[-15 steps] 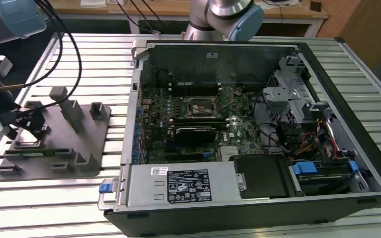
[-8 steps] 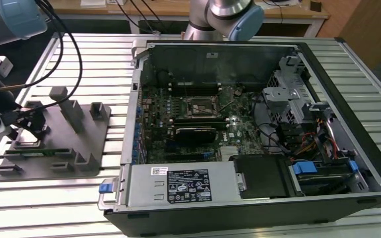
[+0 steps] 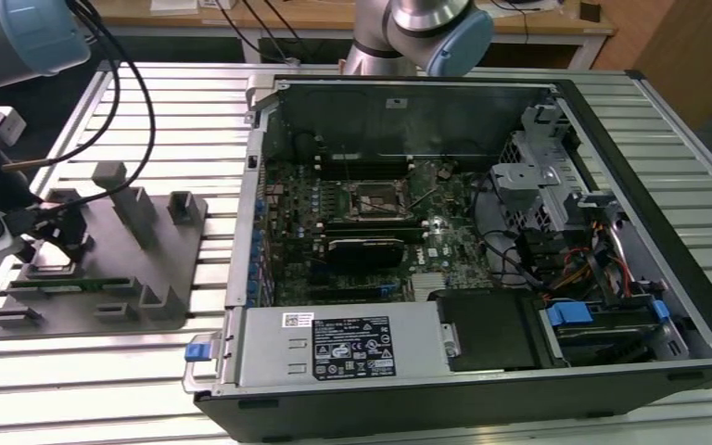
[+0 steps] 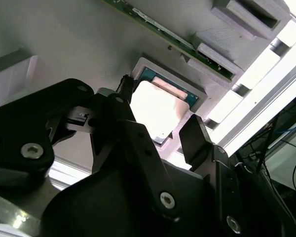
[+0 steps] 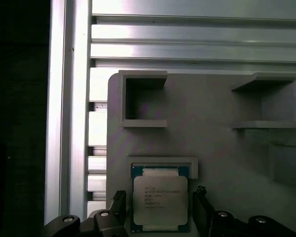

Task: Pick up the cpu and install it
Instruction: 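Pick up the cpu and move it towards the insertion slot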

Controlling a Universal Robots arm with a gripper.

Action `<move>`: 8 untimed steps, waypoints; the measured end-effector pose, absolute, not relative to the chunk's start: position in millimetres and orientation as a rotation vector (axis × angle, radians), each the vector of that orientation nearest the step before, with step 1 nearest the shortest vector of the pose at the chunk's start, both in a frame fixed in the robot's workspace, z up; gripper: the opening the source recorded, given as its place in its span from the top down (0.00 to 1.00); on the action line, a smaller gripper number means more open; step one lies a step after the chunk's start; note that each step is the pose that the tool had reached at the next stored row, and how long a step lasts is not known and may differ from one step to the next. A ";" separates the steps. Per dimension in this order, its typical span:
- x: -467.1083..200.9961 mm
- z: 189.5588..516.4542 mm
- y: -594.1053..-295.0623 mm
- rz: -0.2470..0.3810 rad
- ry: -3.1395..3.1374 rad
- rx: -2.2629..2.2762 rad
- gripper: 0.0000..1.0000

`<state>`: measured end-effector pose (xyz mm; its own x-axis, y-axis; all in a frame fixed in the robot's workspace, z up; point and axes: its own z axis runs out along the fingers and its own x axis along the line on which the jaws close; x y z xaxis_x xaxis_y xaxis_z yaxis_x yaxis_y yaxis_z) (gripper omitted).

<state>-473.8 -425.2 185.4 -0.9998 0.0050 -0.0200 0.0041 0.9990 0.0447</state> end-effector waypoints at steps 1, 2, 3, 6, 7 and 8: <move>-473.7 185.2 -425.1 0.070 3.121 0.007 0.35; -473.6 185.1 -425.1 0.070 3.121 0.006 0.35; -473.4 184.9 -425.0 0.070 3.120 0.006 0.35; -473.5 184.7 -424.3 0.070 3.121 0.005 0.35; -473.5 184.7 -424.3 0.070 3.121 0.005 0.35; -473.5 184.4 -424.3 0.070 3.121 0.005 0.35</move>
<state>-473.5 -424.3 184.4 -0.9998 0.0038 -0.0199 0.0029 0.9990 0.0447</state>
